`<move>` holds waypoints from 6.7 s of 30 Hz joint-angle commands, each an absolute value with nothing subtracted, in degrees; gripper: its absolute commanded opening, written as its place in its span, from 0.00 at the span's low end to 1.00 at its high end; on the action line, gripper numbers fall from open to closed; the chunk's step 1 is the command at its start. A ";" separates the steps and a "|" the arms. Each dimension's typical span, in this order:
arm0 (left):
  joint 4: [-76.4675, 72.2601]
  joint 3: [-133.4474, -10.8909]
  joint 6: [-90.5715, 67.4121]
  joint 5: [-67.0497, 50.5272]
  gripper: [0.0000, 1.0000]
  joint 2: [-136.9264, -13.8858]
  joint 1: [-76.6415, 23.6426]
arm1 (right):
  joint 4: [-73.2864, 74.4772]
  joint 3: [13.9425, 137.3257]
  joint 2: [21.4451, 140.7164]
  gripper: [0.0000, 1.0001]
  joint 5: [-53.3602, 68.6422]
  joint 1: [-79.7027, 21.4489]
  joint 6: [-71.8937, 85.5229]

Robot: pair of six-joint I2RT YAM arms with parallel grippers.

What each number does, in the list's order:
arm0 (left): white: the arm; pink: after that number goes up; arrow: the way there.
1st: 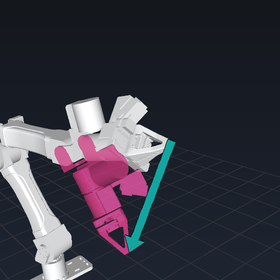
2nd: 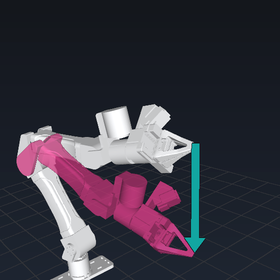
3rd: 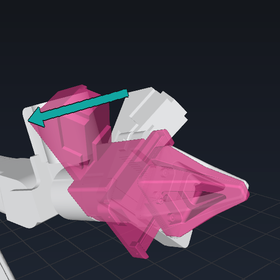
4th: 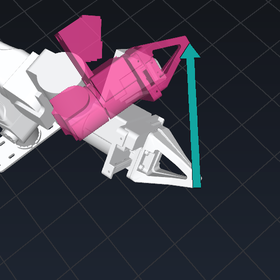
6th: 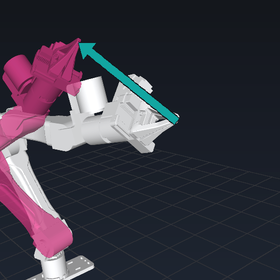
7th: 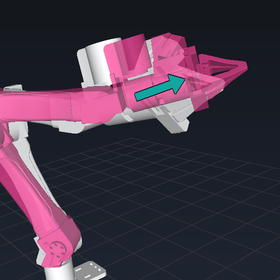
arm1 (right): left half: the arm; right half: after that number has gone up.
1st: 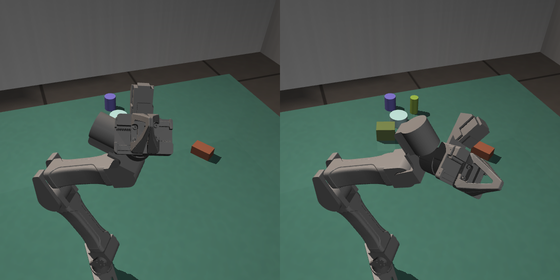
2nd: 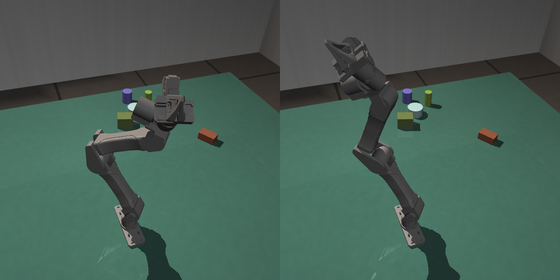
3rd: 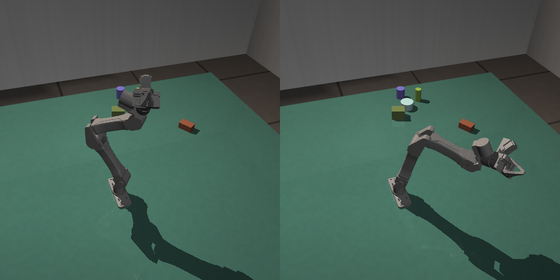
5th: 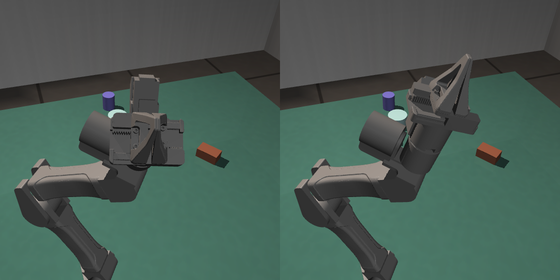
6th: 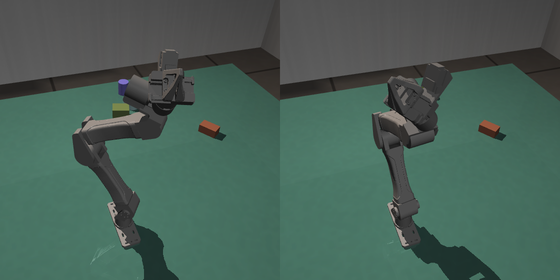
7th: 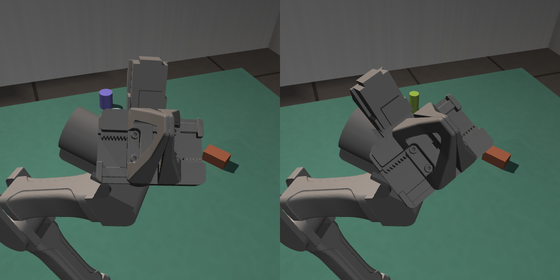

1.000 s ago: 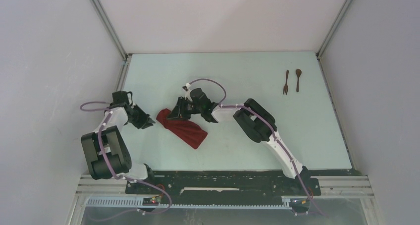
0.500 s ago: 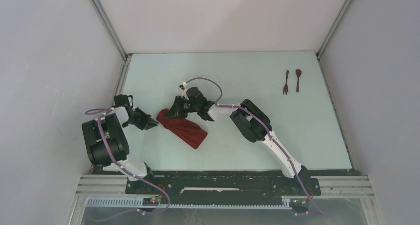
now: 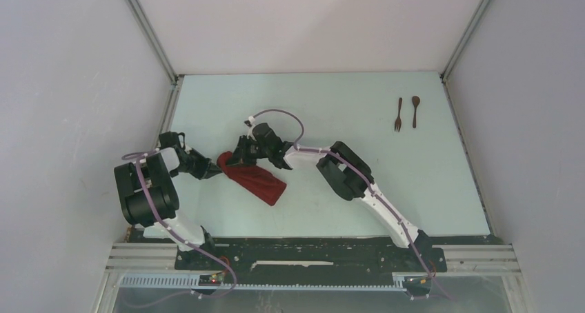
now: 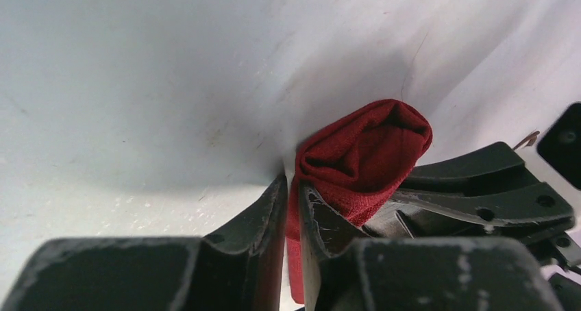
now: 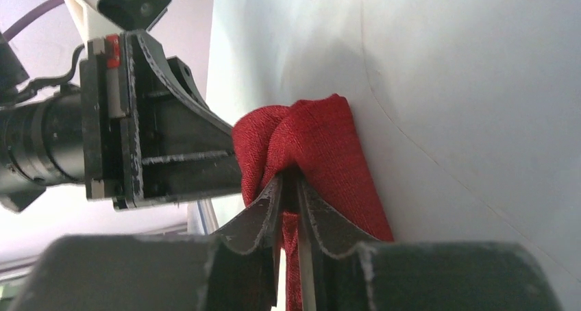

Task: Fold the napkin into a case and place the utensils inside
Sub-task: Place the smaller rectangle folded napkin at the center of the board.

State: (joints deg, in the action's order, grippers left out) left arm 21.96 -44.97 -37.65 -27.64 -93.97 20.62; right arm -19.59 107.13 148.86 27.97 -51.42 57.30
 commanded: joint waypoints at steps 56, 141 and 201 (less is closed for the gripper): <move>40.97 -63.53 -27.42 5.31 0.16 -94.05 -1.23 | -6.16 108.90 146.75 0.06 20.96 -54.97 47.33; 41.33 -58.38 -22.38 -9.31 0.40 -84.47 0.45 | -11.05 91.86 131.75 0.54 27.63 -48.48 33.44; 47.90 -68.25 -17.97 2.61 0.00 -94.09 -13.37 | -27.59 94.65 141.75 0.00 28.65 -48.62 61.84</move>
